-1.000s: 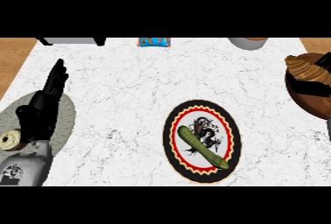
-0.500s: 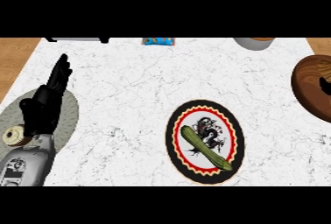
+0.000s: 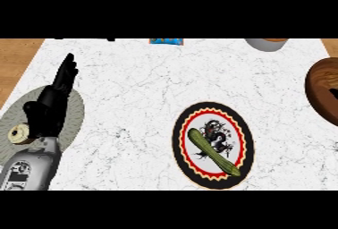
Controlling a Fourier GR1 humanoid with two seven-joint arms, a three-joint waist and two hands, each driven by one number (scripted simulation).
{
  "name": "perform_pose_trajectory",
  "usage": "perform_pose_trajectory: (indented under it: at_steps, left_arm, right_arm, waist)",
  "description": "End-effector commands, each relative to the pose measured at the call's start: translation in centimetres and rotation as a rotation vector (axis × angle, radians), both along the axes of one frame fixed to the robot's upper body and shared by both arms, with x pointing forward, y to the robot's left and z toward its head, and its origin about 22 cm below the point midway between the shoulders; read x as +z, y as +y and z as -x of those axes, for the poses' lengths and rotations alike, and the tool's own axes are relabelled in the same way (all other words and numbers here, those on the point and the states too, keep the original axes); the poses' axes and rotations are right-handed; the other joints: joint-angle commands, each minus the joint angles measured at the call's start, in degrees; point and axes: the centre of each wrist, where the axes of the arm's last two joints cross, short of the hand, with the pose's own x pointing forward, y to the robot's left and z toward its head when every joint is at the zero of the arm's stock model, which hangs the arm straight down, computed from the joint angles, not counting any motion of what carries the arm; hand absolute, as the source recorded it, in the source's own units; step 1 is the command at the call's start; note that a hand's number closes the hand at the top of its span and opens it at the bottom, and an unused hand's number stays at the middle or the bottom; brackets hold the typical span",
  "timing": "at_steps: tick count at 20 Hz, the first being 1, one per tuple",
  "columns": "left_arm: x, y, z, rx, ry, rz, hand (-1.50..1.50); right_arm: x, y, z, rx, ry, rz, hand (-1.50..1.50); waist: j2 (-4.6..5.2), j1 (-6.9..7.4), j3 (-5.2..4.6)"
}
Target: Pick the croissant from the plate and place it in the bowl
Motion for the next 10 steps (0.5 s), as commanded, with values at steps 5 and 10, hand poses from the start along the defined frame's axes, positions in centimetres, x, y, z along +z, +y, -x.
perform_pose_trajectory:
  at_steps: [5, 10]
  left_arm:
    - [-1.0, -0.2, 0.3, -0.005, 0.008, -0.01, 0.0]
    - [-0.6, -0.2, -0.6, 0.011, 0.015, 0.008, 0.0]
  right_arm:
    - [-1.3, -0.6, 0.7, 0.122, -0.142, -0.154, -1.5]
    - [-1.3, -1.6, 1.6, 0.105, -0.252, -0.188, -1.5]
  waist:
    - [0.0, 0.04, 0.05]
    - [-0.09, -0.67, -0.01]
